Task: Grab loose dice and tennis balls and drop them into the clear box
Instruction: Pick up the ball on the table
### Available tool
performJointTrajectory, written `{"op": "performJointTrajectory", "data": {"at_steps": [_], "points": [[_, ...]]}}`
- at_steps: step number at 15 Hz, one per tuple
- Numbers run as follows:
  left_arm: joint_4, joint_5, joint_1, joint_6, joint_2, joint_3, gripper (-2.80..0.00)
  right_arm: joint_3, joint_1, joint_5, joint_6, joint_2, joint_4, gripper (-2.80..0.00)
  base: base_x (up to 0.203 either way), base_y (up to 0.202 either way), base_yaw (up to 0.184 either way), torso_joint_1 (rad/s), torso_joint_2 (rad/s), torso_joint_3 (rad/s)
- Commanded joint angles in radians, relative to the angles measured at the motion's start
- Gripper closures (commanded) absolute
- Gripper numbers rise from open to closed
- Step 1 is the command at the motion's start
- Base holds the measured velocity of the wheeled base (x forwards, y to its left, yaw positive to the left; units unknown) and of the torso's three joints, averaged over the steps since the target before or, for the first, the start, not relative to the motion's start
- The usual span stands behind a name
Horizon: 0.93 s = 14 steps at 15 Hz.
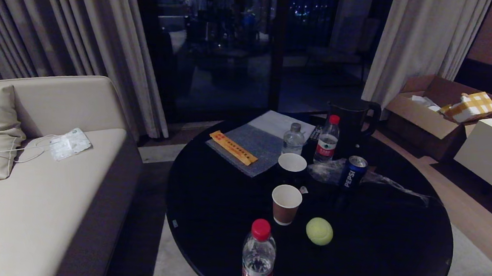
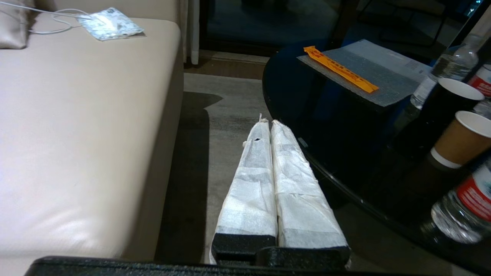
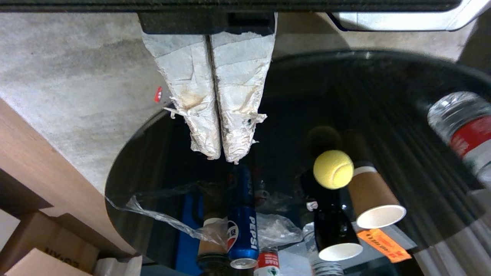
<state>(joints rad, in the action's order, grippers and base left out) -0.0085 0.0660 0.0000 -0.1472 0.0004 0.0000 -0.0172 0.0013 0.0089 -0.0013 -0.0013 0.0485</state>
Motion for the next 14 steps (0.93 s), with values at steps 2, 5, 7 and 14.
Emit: {"op": "performJointTrajectory", "data": {"at_steps": [2, 5, 7, 14], "points": [[-0.001, 0.002, 0.0, -0.002, 0.001, 0.0, 0.0, 0.0, 0.0, 0.0, 0.0, 0.0, 0.001, 0.0, 0.045, 0.0, 0.001, 0.001, 0.0, 0.001], [-0.001, 0.001, 0.0, -0.002, 0.001, 0.0, 0.0, -0.001, 0.0, 0.003, -0.006, 0.0, 0.001, 0.0, 0.0, 0.0, 0.0, 0.0, 0.0, 0.0], [-0.001, 0.002, 0.0, -0.002, 0.0, 0.0, 0.0, 0.0, 0.0, 0.003, -0.002, 0.001, 0.001, 0.0, 0.0, 0.0, 0.0, 0.0, 0.0, 0.0], [-0.001, 0.001, 0.0, -0.002, 0.0, 0.0, 0.0, -0.146, 0.002, 0.05, 0.024, 0.254, 0.054, 0.0, 0.0, 0.0, 0.0, 0.0, 0.0, 0.0]]}}
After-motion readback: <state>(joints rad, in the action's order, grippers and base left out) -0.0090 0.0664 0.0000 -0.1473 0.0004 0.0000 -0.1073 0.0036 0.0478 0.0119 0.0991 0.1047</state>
